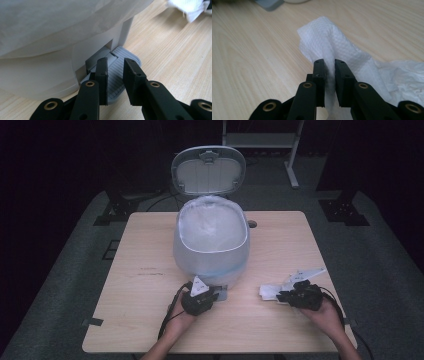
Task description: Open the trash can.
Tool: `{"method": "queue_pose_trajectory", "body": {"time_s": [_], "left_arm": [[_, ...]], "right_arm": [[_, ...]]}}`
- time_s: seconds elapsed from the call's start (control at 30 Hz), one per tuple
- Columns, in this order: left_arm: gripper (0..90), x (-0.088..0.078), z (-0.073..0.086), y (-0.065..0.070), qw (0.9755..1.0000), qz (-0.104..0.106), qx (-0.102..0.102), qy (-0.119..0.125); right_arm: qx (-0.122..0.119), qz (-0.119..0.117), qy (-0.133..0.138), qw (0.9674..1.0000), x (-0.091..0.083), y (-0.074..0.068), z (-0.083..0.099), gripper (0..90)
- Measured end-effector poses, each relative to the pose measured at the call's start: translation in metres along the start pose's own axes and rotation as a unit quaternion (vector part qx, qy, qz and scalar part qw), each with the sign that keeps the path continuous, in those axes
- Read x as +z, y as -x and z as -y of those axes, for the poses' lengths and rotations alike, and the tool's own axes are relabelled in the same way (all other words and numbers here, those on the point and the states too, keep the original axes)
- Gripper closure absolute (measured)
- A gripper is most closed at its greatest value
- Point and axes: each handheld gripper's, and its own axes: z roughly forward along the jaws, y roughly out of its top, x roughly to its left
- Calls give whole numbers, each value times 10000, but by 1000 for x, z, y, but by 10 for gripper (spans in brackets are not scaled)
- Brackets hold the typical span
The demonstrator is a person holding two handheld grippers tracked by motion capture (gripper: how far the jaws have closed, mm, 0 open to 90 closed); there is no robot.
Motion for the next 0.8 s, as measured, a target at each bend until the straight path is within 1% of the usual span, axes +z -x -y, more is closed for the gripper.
{"method": "queue_pose_trajectory", "body": {"time_s": [0.03, 0.13, 0.33, 0.43, 0.6, 0.67, 0.8], "left_arm": [[740, 0, 0, 0, 10000, 2, -2, 1], [739, 0, 0, 0, 10000, 6, -3, 1], [739, 0, 0, 0, 10000, 22, -13, 8], [739, 0, 0, -1, 10000, 25, -6, 9], [739, 0, 0, -1, 10000, 25, 0, 8], [739, 0, 0, -1, 10000, 30, -1, 9], [739, 0, 0, 0, 10000, 34, 4, 7]], "right_arm": [[56, -55, 52, 10000, -3, 1, -1, 788], [147, -71, 123, 9998, -8, 4, -3, 788], [290, -185, 348, 9988, -20, 9, -8, 787], [342, -209, 402, 9984, -24, 11, -11, 785], [409, -274, 423, 9979, -26, 13, -13, 785], [470, -334, 448, 9973, -26, 14, -13, 777], [520, -430, 442, 9967, -24, 15, -14, 772]]}}
